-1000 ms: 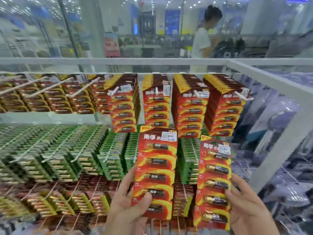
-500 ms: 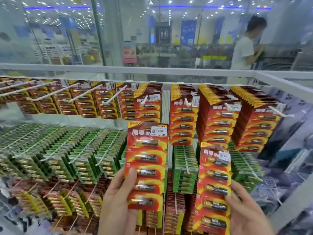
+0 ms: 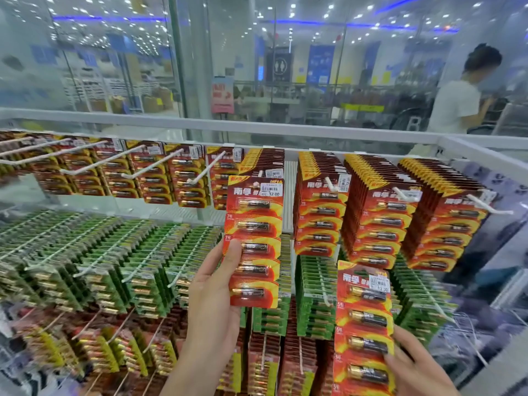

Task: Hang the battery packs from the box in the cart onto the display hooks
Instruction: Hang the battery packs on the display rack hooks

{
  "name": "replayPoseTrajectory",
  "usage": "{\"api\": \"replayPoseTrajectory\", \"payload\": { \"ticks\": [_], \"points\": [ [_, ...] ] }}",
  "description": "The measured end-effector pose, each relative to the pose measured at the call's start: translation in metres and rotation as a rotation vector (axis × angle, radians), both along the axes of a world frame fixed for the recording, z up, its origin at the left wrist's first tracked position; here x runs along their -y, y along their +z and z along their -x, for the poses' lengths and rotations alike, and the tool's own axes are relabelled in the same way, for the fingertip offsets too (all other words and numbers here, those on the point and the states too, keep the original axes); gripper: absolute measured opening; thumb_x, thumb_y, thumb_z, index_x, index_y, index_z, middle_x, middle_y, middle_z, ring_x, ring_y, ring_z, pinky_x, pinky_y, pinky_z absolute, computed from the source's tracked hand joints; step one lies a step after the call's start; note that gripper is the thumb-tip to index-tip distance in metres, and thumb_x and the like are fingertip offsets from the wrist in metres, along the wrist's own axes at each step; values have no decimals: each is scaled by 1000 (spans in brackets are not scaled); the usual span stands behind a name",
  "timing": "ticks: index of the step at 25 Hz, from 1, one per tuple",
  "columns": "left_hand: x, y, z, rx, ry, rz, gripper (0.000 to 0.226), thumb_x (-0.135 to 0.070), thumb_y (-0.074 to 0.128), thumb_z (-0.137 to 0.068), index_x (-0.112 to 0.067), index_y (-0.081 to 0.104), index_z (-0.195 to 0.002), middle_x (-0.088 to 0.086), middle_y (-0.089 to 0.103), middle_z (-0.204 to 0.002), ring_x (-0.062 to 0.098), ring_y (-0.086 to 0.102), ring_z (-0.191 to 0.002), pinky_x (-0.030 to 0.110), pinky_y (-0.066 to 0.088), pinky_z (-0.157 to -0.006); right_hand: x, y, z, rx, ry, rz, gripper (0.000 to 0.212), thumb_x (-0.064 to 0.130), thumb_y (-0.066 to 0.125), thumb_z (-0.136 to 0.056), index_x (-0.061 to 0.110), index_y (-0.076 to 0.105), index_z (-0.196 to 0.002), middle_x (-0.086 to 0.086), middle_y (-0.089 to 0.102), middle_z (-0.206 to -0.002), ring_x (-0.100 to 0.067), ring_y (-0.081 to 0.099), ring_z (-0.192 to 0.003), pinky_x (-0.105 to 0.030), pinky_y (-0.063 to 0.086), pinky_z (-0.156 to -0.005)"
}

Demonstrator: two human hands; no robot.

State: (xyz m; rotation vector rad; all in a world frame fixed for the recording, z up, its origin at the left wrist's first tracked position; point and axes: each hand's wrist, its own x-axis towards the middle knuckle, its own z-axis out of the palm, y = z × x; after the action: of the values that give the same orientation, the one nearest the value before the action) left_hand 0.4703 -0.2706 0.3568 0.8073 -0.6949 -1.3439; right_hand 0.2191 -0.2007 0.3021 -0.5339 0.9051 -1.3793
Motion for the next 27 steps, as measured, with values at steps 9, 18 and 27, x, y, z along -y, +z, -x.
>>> {"api": "replayPoseTrajectory", "payload": {
  "ticks": [9, 18, 27],
  "points": [
    [41, -6, 3, 93, 51, -19, 27, -33, 70, -96, -16, 76, -116, 15, 78, -111, 32, 75, -92, 44, 59, -77, 0, 3, -12, 99, 23, 0, 48, 4, 72, -36, 7, 82, -83, -21, 78, -94, -35, 77, -72, -45, 59, -46],
    [83, -15, 10, 241, 109, -7, 20, -34, 70, -98, -20, 78, -109, 6, 81, -101, 27, 79, -93, 39, 65, -75, -6, 2, -6, 303, 90, -11, 49, -13, 63, -66, -2, 76, -112, -38, 58, -132, -51, 67, -109, -65, 56, -76],
    [84, -30, 7, 465, 170, 15, 32, -49, 70, -95, -18, 77, -102, 2, 80, -97, 18, 75, -94, 44, 58, -91, -30, 18, 8, 110, 88, 17, 76, 3, 73, -40, 10, 69, -116, -23, 77, -104, -38, 77, -80, -48, 61, -50]
  ]
}}
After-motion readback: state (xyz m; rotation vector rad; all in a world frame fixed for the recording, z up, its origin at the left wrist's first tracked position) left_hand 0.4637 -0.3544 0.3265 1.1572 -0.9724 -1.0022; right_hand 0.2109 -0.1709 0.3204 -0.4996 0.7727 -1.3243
